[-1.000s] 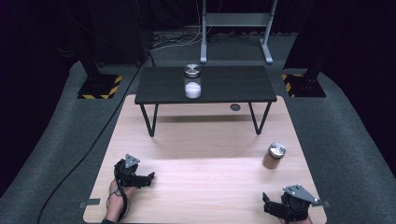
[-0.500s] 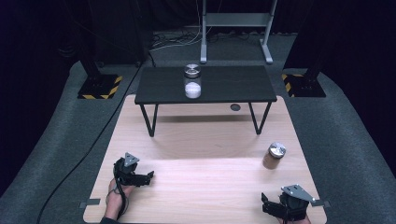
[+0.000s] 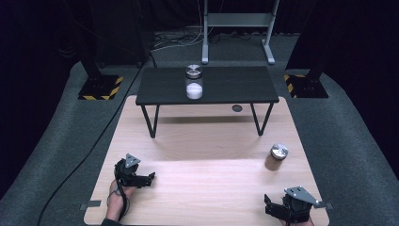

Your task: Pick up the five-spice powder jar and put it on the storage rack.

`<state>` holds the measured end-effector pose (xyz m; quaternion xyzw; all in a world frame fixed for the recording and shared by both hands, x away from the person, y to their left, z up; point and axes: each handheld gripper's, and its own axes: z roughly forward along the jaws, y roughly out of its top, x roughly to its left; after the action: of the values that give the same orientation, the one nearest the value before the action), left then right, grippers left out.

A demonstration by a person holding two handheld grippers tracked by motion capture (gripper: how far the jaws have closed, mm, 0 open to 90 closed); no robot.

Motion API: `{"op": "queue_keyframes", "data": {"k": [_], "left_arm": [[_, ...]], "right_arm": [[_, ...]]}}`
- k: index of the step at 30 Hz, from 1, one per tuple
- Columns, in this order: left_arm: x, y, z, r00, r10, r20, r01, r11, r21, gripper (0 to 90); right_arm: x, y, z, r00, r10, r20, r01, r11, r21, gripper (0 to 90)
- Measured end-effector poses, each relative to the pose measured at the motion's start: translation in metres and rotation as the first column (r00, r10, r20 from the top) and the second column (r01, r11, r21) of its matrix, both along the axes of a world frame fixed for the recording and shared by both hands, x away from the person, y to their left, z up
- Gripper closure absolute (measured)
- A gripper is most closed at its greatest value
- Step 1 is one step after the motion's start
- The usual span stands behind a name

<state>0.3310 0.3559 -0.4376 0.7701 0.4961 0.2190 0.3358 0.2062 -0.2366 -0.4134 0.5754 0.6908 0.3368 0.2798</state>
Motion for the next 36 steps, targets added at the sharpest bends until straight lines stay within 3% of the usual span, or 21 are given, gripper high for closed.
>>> {"op": "queue_keyframes", "data": {"k": [8,16,18,28,36], "left_arm": [[0.000,0.000,0.000,1.0000,0.002,0.000,-0.002,1.0000,0.000,0.3],[0.000,0.000,0.000,1.0000,0.001,0.001,-0.001,1.0000,0.001,0.5],[0.000,-0.001,0.000,1.0000,0.002,0.002,-0.002,1.0000,0.002,0.5],[0.000,0.000,0.000,1.0000,0.002,0.001,-0.002,1.0000,0.000,0.5],[0.001,-0.001,0.000,1.0000,0.009,0.000,-0.009,1.0000,0.001,0.4]], "right_arm": [[-0.001,0.001,-0.003,0.9999,-0.003,0.015,0.003,1.000,-0.001,0.0],[-0.003,0.008,-0.011,0.9967,-0.058,0.057,0.058,0.998,-0.007,0.0],[0.000,0.004,-0.015,0.9945,-0.082,0.065,0.081,0.996,0.028,0.0],[0.024,0.007,-0.022,0.9880,-0.121,0.096,0.121,0.993,0.012,0.0],[0.044,0.006,-0.029,0.9842,-0.124,0.127,0.123,0.992,0.014,0.0]]}}
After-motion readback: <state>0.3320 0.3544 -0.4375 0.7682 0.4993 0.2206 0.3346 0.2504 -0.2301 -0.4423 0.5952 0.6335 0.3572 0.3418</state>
